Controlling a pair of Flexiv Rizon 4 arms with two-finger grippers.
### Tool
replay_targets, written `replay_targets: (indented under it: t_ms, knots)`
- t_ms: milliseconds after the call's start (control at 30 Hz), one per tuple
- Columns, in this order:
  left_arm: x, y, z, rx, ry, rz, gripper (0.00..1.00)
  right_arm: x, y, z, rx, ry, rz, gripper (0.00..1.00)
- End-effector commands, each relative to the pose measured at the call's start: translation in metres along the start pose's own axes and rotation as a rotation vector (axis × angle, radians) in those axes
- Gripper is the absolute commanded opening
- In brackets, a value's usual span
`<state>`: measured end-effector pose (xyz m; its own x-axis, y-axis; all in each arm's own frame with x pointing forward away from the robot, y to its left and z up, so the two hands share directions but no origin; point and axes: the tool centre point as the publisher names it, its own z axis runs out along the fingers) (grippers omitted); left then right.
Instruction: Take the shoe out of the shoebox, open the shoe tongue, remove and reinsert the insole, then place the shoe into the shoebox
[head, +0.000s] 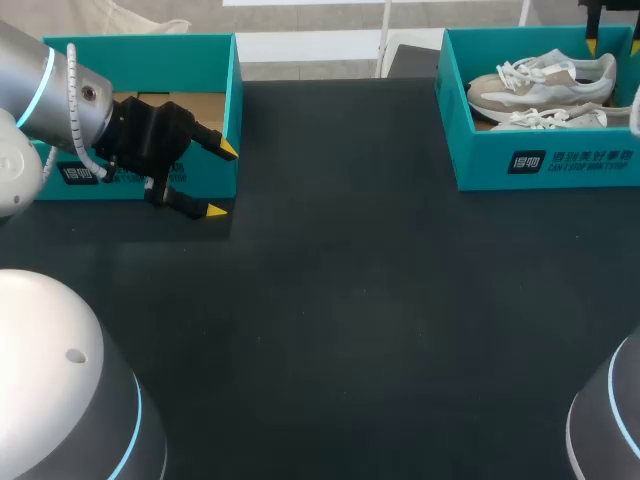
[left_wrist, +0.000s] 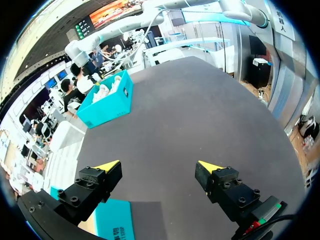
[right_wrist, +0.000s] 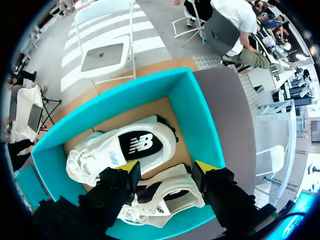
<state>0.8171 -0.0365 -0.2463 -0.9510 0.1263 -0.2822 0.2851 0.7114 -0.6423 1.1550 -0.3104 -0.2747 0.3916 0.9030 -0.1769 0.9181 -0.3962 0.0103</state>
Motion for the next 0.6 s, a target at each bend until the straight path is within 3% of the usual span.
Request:
replay_targets:
  t_ms: [33, 100, 167, 200, 233, 567, 600]
  knots:
    - [0.000, 0.000, 0.000, -0.003, 0.001, 0.000, 1.00, -0.005, -0.070, -0.019, -0.138, 0.018, 0.022, 0.71]
    - [0.000, 0.000, 0.000, -0.003, 0.001, 0.000, 1.00, -0.004, -0.080, -0.024, -0.146, 0.027, 0.029, 0.71]
    - [0.000, 0.000, 0.000, -0.003, 0.001, 0.000, 1.00, -0.001, -0.091, -0.033, -0.177, 0.034, 0.051, 0.78]
    - [0.000, 0.000, 0.000, -0.003, 0.001, 0.000, 1.00, -0.001, -0.094, -0.038, -0.195, 0.052, 0.065, 0.96]
    - [0.000, 0.000, 0.000, -0.003, 0.001, 0.000, 1.00, -0.001, -0.094, -0.038, -0.195, 0.052, 0.065, 1.00]
    - [0.000, 0.000, 0.000, -0.003, 0.001, 0.000, 1.00, -0.001, -0.094, -0.038, -0.195, 0.052, 0.065, 1.00]
    - [-0.003, -0.007, -0.001, -0.039, 0.009, -0.082, 1.00, -0.001, -0.094, -0.038, -0.195, 0.052, 0.065, 1.00]
